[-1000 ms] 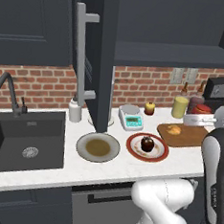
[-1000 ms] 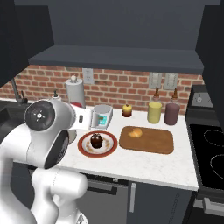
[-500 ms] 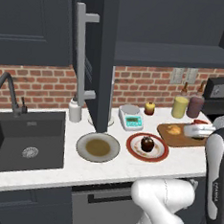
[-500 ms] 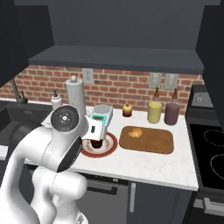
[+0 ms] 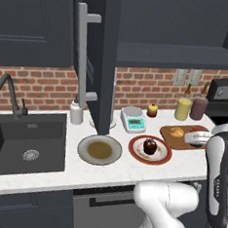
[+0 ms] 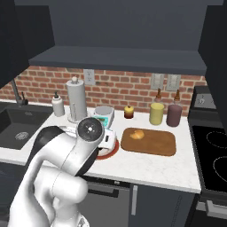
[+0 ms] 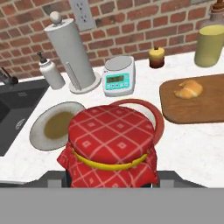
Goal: From the different types of pastries on the counter, select a croissant and place it on the cutting board. Then retrieve a jar of jam from the cabinet and place it alongside the croissant on the cutting board.
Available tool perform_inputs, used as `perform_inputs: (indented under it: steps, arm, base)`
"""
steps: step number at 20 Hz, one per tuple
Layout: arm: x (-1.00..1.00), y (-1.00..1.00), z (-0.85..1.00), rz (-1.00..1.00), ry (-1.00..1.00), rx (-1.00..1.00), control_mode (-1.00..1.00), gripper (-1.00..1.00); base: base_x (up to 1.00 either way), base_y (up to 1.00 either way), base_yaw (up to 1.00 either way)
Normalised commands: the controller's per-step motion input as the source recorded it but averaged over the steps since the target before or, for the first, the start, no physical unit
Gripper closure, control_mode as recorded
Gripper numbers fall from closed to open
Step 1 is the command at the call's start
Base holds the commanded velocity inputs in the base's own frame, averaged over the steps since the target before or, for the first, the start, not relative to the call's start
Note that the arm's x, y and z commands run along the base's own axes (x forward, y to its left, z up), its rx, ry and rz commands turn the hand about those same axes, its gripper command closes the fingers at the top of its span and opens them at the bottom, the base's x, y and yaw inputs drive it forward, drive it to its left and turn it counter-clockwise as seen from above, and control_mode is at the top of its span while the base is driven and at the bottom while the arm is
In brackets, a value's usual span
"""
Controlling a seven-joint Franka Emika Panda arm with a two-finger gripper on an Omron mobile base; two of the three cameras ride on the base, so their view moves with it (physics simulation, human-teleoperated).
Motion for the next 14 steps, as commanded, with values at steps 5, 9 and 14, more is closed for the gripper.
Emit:
perform_inputs:
  steps: [5, 9, 14]
  arm:
    - [0.54, -0.31, -0.16, 0.0, -0.12, 0.0, -1.0, 1.0]
    - [0.48, -0.53, -0.2, -0.01, -0.09, 0.0, -1.0, 1.0]
    - [0.47, -0.71, -0.24, -0.05, -0.03, 0.0, -1.0, 1.0]
  base:
    - [0.0, 0.0, 0.0]
    - [0.0, 0.0, 0.0]
    - [0.0, 0.0, 0.0]
